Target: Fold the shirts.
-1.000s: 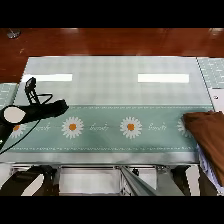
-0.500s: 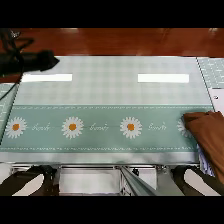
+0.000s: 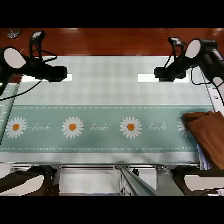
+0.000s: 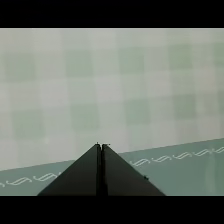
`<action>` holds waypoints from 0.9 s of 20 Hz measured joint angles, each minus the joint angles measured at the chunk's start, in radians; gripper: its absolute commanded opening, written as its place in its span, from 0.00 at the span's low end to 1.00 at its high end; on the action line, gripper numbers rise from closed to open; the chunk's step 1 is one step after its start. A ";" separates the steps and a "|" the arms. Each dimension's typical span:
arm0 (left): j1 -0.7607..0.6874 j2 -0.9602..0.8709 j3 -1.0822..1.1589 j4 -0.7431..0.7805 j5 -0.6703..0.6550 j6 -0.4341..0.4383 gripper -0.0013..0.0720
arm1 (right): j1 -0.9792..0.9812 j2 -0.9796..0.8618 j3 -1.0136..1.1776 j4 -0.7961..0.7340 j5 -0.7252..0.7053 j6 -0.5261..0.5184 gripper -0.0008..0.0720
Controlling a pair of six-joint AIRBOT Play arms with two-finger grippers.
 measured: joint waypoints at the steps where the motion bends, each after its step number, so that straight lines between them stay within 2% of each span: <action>1: 0.005 -0.010 -0.005 0.009 -0.002 -0.002 0.04 | 0.002 -0.012 0.000 -0.009 0.000 0.012 0.04; 18: 0.021 -0.035 -0.018 0.038 -0.054 0.003 0.04 | 0.008 -0.044 0.002 -0.031 0.006 0.042 0.04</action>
